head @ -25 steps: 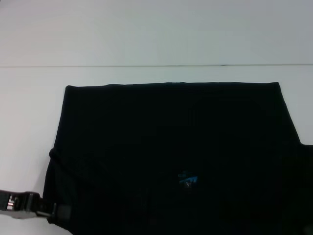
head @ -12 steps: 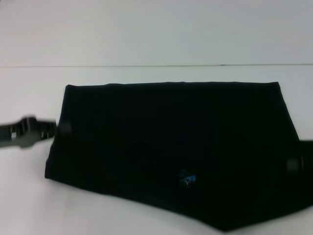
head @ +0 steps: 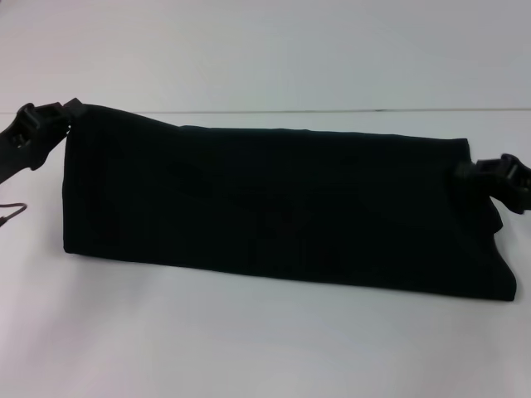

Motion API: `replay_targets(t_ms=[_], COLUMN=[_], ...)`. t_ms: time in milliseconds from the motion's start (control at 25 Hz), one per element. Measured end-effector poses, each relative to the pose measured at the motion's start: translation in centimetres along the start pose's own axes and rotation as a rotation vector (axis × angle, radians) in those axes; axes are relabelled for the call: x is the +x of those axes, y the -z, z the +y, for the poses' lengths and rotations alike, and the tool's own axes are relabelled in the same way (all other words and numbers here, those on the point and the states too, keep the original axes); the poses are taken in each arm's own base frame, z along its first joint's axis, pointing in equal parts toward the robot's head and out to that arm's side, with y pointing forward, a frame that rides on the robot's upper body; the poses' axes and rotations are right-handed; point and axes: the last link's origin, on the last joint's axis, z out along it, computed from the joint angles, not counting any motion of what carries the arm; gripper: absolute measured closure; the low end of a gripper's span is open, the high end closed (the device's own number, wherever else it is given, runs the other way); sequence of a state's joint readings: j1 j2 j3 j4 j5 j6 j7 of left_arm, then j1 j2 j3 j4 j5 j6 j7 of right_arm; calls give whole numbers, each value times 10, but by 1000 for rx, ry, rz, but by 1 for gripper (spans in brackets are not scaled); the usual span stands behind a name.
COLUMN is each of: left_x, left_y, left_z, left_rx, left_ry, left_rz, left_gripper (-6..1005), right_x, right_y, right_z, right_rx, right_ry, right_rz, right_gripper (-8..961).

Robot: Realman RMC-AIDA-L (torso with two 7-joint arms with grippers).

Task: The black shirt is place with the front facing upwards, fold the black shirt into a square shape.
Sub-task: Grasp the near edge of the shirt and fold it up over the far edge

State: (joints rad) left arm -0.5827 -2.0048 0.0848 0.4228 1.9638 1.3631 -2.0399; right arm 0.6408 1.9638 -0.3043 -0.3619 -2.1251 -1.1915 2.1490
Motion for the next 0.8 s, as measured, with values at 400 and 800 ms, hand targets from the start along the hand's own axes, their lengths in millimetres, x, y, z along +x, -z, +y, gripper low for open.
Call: replay_targets(t_ms=[400, 800], left_x=[-10, 2], left_y=[-42, -75], left_z=[-8, 10], left_rx=[116, 127], left_ry=[-135, -247], left_rz=[131, 177], left_gripper=[966, 953], right_x=[-2, -15], right_y=[-32, -50], right_z=[2, 20], right_rx=[58, 35], right_ry=[16, 35], right_rz=[-232, -312], right_gripper=[917, 916])
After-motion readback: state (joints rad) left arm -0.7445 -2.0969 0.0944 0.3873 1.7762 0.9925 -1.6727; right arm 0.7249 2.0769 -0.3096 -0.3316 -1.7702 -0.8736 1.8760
